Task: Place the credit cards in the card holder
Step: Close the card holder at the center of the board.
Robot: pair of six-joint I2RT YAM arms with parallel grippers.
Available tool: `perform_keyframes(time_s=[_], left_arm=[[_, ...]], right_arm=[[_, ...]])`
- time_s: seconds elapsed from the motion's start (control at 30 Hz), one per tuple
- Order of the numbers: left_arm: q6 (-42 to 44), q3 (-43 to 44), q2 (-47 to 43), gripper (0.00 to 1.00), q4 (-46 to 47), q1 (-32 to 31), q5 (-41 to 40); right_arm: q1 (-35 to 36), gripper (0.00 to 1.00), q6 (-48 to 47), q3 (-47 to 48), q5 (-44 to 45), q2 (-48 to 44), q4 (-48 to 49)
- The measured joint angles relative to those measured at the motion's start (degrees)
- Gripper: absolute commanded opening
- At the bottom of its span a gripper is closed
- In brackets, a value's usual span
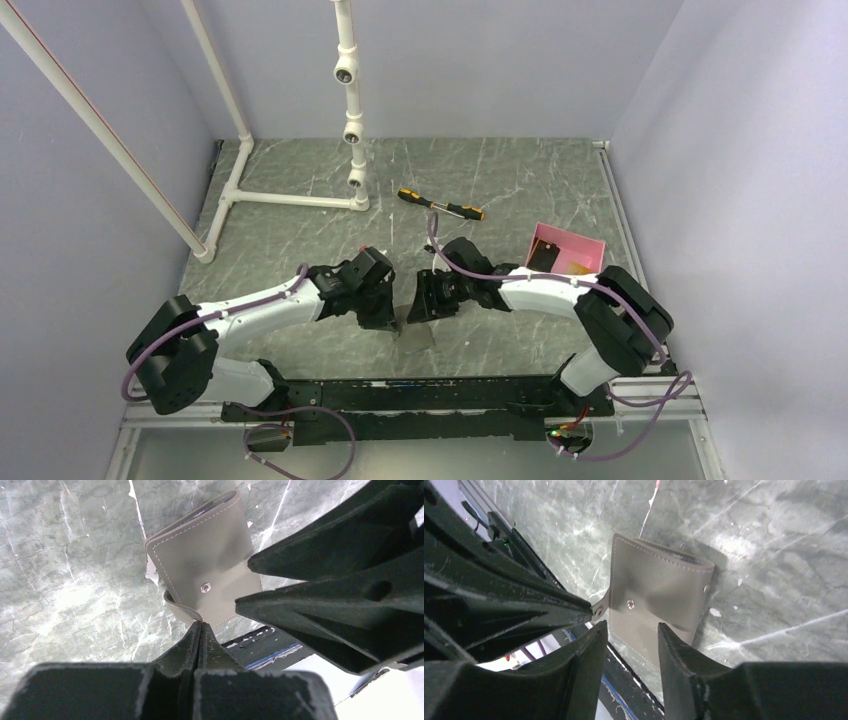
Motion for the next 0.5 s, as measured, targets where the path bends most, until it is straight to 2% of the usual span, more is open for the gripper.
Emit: perform_keyframes(time_s=[0.13,0.5], left_arm=[[0.13,0.15,0.0,0.0,0.02,0.0,-0.39],[1.7,0.94,3.69,0.0,0.85,0.02,-0.55]], right_arm=[[-0.11,0.31,-0.92,1.42,-0.26,3.61,1.22],[-0.35,0.26,1.27,0.92,-4.07,8.87,8.2]])
